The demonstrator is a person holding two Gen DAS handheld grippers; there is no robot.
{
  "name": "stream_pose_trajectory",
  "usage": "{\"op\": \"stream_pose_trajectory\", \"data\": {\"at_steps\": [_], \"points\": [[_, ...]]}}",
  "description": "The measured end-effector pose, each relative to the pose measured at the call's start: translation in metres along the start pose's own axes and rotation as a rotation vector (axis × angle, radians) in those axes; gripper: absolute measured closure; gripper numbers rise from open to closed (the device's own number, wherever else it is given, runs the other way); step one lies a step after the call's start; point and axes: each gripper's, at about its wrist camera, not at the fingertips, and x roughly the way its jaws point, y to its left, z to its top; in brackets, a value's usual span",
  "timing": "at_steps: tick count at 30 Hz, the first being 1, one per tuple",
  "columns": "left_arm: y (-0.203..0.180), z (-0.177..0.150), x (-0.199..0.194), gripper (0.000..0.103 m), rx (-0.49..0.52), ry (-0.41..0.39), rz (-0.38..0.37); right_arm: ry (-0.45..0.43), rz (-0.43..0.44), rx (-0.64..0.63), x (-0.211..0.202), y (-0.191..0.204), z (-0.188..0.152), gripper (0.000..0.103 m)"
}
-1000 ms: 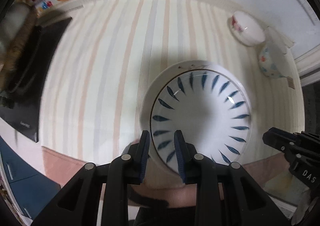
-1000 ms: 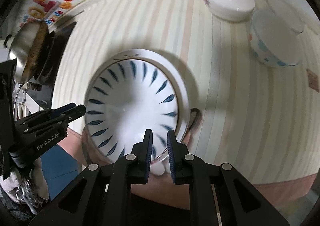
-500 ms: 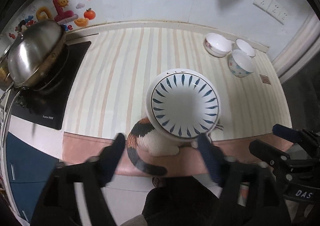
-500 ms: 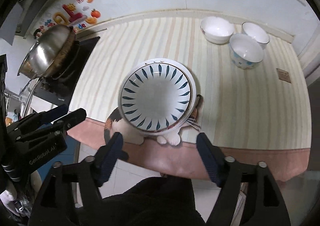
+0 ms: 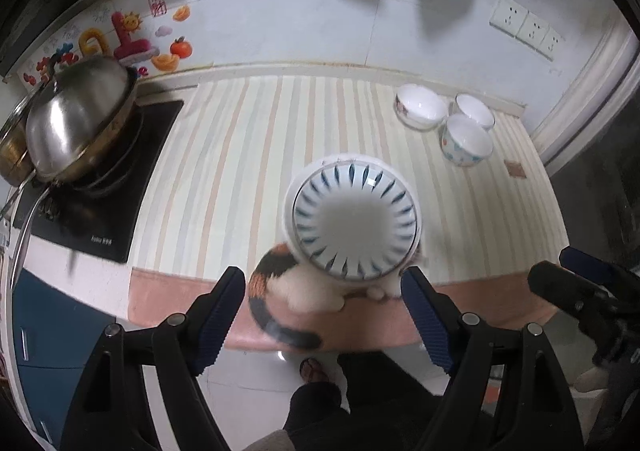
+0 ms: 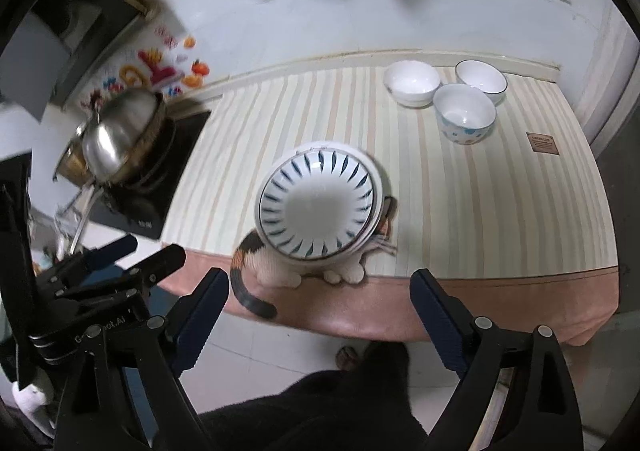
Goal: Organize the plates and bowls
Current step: 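Open both tools and lift them away from the plate stack, then grasp a white bowl rim with the left tool while the right tool grasps it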
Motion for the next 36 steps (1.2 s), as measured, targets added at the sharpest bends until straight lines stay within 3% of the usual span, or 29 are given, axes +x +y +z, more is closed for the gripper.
{"op": "stream_pose_trajectory", "data": {"at_steps": [9,17,20,22,26,28,31,36], "points": [[-0.046,0.105,0.055,0.023,-0.002,-0.029,-0.016,-0.013,0.053,0.097,0.032,-0.080,0.089,0.009],[-0.087,0.204,0.170,0.024,-0.039,0.105,-0.052,0.038,0.092,0.142,0.108,-0.170,0.212,0.010],[-0.100,0.233,0.220,0.031,-0.059,0.167,-0.074,0.093,0.115,0.141,0.149,-0.193,0.251,0.022],[-0.109,0.246,0.252,0.042,-0.072,0.216,-0.089,0.128,0.098,0.125,0.176,-0.202,0.271,0.036],[-0.122,0.259,0.302,0.057,-0.085,0.294,-0.096,0.203,0.057,0.096,0.231,-0.218,0.303,0.050],[-0.128,0.263,0.325,0.062,-0.068,0.326,-0.090,0.236,0.045,0.086,0.253,-0.223,0.312,0.060],[-0.133,0.264,0.348,0.074,-0.045,0.357,-0.072,0.289,0.014,0.070,0.280,-0.223,0.316,0.068],[-0.137,0.263,0.367,0.084,-0.038,0.389,-0.084,0.378,-0.051,0.049,0.316,-0.220,0.313,0.083]]}}
